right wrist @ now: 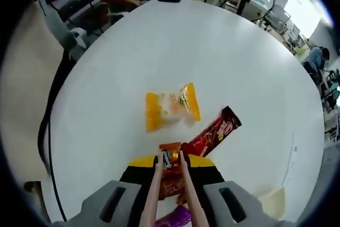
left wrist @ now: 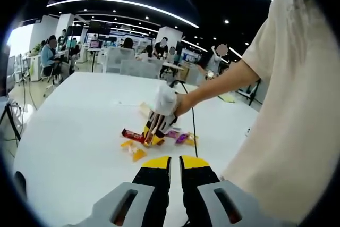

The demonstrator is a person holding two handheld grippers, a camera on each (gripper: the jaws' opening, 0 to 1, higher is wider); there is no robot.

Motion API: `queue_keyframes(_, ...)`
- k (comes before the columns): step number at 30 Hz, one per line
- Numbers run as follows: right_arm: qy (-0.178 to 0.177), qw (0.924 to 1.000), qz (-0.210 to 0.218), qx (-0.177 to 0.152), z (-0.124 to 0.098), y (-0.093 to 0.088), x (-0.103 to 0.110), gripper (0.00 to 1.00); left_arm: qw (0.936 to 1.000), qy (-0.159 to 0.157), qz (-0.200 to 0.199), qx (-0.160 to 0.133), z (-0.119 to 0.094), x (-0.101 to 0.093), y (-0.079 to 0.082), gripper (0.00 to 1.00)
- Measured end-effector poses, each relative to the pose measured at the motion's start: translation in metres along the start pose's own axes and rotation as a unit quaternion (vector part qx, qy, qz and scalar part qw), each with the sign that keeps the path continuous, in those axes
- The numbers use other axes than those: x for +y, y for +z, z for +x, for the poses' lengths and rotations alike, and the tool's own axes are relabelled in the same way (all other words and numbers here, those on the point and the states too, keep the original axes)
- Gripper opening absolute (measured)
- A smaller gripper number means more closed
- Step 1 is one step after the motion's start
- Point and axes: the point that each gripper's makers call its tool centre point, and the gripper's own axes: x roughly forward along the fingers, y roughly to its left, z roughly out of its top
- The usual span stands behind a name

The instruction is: Place the target food into the container with the food tongs after gripping and lifting it, then release it inside without dropping or visibly crushing the food.

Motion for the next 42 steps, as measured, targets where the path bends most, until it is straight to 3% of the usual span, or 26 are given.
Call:
queue_keyframes(12,-0.008,0.9982,0.055,-0.024,-0.003,-0.001,0.002,0.20,1.0000,0.001,0.004,0.004,-0.004,-0.002,0.000,0.04)
queue_keyframes(22,-0.017,0.9962,0.076,-0.039,-0.013,0.001,0.005,0.20,0.9999,-0.002,0.010,0.003,-0.004,-0.006,0.002,0.04)
queue_keyframes(42,-0.054,0.9864,0.130,-0.085,-0.050,0.010,-0.001,0.20,0.9993,-0.017,0.033,-0.004,-0.003,-0.016,0.014,0.04)
